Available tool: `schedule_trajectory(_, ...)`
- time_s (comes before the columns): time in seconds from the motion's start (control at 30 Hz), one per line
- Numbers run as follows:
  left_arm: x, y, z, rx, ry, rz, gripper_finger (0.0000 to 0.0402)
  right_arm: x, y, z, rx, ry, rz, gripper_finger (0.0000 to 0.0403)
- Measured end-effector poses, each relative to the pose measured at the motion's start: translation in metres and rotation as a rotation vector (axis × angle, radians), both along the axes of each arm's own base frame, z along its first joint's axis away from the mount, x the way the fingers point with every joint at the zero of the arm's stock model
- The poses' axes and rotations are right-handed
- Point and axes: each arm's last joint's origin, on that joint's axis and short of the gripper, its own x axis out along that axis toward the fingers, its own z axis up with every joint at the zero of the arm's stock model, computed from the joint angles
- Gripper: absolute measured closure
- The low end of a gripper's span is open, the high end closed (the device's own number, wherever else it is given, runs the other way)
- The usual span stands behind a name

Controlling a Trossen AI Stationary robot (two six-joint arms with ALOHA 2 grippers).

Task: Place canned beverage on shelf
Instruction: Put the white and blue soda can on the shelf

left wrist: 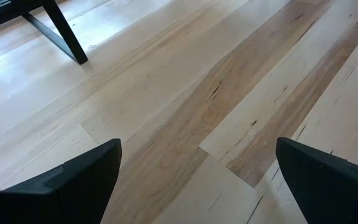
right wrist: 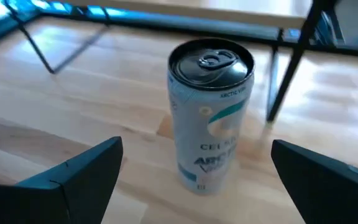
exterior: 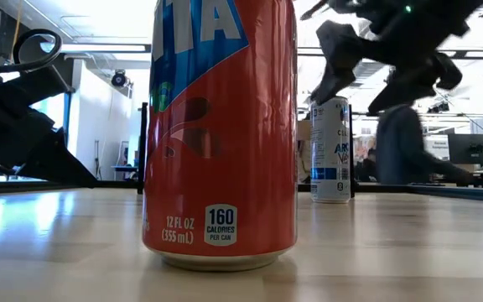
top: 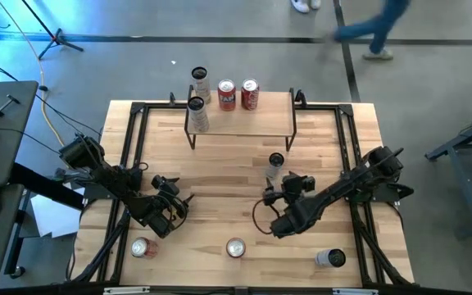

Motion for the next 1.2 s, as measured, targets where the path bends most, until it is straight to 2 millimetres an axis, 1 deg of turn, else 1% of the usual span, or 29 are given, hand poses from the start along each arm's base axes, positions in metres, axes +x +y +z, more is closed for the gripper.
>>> schedule_trajectory(0.1, 0.000, 0.000, 0.000, 0.000, 0.000, 0.000, 0.0002, -0.010, 0.000, -0.016, -0.100, -0.036, 0.047, 0.0003)
schedule_trajectory(0.27, 0.000, 0.000, 0.000, 0.000, 0.000, 0.000, 0.0002, -0.026, -0.001, -0.041, -0.183, -0.084, 0.098, 0.0003)
schedule_trajectory(0.5, 0.000, 0.000, 0.000, 0.000, -0.001, 0.000, 0.0002, -0.042, -0.007, -0.062, -0.299, -0.153, 0.151, 0.0003)
schedule_trajectory(0.7, 0.000, 0.000, 0.000, 0.008, -0.007, 0.000, 0.0002, -0.050, -0.012, -0.068, -0.390, -0.171, 0.179, 0.0003)
schedule_trajectory(0.8, 0.000, 0.000, 0.001, 0.019, -0.017, 0.001, 0.0002, -0.050, -0.012, -0.069, -0.395, -0.182, 0.181, 0.0003)
schedule_trajectory(1.0, 0.000, 0.001, 0.001, 0.040, -0.025, -0.003, 0.0002, -0.044, -0.008, -0.070, -0.420, -0.180, 0.191, 0.0004)
schedule_trajectory(1.2, 0.000, 0.001, 0.002, 0.059, -0.030, -0.006, 0.0002, -0.036, -0.016, -0.070, -0.433, -0.156, 0.159, 0.0004)
